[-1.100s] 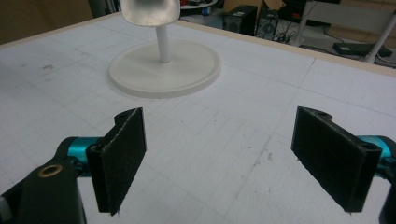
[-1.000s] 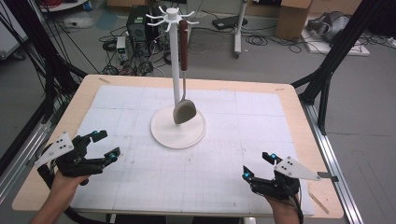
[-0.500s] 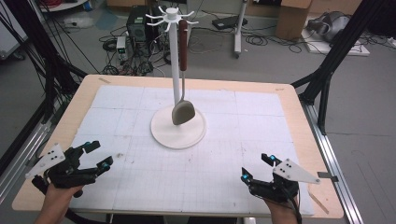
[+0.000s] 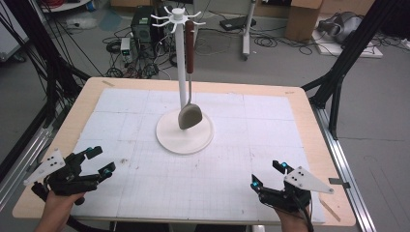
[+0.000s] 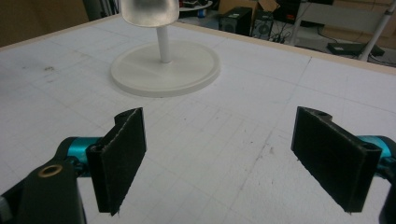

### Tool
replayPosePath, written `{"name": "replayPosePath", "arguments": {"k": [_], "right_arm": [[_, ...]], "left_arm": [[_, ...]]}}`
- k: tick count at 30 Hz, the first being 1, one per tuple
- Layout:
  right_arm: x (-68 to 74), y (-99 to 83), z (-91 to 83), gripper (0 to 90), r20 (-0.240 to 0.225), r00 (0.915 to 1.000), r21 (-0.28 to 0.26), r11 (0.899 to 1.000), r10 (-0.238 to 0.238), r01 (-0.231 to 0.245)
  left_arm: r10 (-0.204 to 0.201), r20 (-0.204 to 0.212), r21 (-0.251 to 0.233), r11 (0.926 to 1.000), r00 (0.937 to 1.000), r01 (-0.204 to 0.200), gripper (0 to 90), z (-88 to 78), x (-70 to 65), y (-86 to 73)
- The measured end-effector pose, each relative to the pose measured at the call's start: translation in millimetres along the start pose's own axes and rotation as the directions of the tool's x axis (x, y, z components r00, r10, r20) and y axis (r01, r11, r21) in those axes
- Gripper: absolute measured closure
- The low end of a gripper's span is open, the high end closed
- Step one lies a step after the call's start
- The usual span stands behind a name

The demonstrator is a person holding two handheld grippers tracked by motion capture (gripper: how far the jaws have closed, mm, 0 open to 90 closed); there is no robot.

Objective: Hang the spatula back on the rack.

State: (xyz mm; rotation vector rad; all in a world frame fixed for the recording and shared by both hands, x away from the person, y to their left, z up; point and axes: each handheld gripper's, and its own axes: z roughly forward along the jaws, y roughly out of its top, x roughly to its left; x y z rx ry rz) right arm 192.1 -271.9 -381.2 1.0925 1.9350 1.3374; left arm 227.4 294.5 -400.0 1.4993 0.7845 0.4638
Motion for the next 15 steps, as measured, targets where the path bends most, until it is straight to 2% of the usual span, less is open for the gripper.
{"name": "replayPosePath", "arguments": {"k": [15], "right_arm": [[-3.8, -1.9, 0.0, 16.6, 0.000, 1.0000, -0.003, 1.000, 0.005, -0.005]], "left_arm": [[-0.015, -0.015, 0.013, 0.9998, 0.9998, 0.015, 19.1, 4.1, 2.8, -1.4]]}}
